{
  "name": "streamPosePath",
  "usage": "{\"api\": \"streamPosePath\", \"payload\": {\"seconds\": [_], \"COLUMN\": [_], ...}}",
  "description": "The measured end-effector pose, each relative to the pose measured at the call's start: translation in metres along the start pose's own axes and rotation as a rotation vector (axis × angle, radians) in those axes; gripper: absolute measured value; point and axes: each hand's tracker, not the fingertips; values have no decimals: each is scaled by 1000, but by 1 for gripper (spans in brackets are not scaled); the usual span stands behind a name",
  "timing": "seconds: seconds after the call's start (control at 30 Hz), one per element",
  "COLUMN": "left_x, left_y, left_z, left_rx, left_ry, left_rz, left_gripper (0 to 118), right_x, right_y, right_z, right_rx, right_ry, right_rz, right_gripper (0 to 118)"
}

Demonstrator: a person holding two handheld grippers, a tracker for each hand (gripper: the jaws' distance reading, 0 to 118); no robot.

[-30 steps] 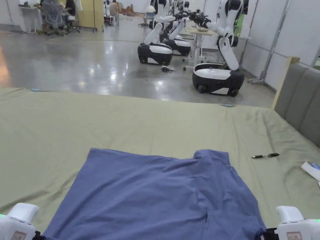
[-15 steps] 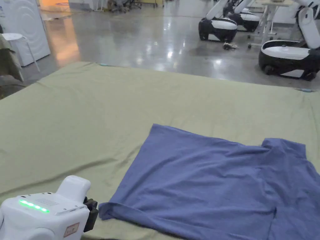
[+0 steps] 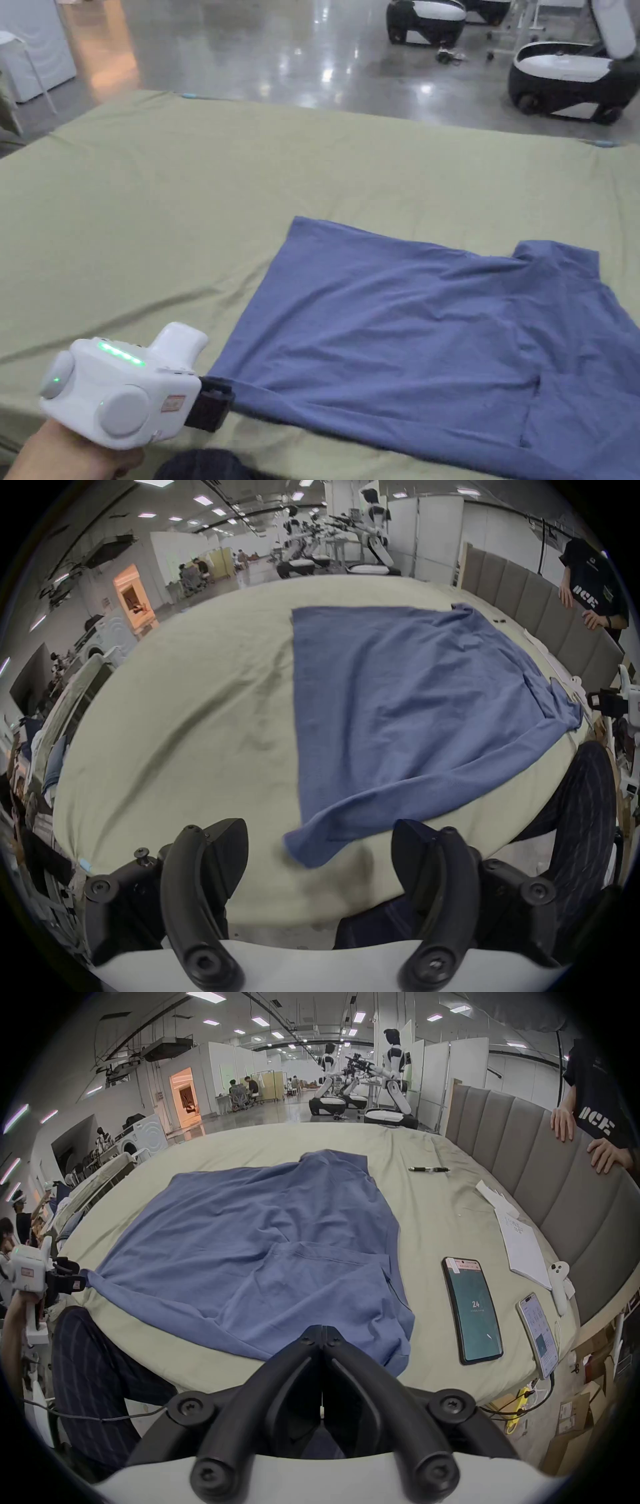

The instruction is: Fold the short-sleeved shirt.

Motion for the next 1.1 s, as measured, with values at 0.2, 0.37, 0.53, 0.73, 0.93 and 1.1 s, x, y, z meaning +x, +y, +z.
{"api": "streamPosePath", "payload": {"seconds": [0.2, 0.37, 0.53, 0.73, 0.93, 1.1], "left_x": [35, 44, 32, 31, 27, 23], "left_y": [4, 15, 19, 17, 53, 100], "left_z": [30, 42, 21, 44, 71, 63], "left_rx": [2, 24, 24, 74, 175, 206], "left_ry": [-11, -8, -9, 50, 65, 87], "left_rz": [39, 20, 12, 11, 2, -8], "left_gripper": [6, 6, 6, 6, 6, 6], "right_x": [38, 59, 72, 64, 68, 72], "right_y": [-2, -7, -3, 6, 46, 82], "right_z": [-21, -52, -66, -39, -11, -19], "right_rx": [-53, -165, -212, -139, -35, 24], "right_ry": [-42, -41, 15, 32, 38, 22], "right_rz": [28, 67, 3, -16, -33, -60], "right_gripper": [102, 112, 4, 4, 4, 4]}}
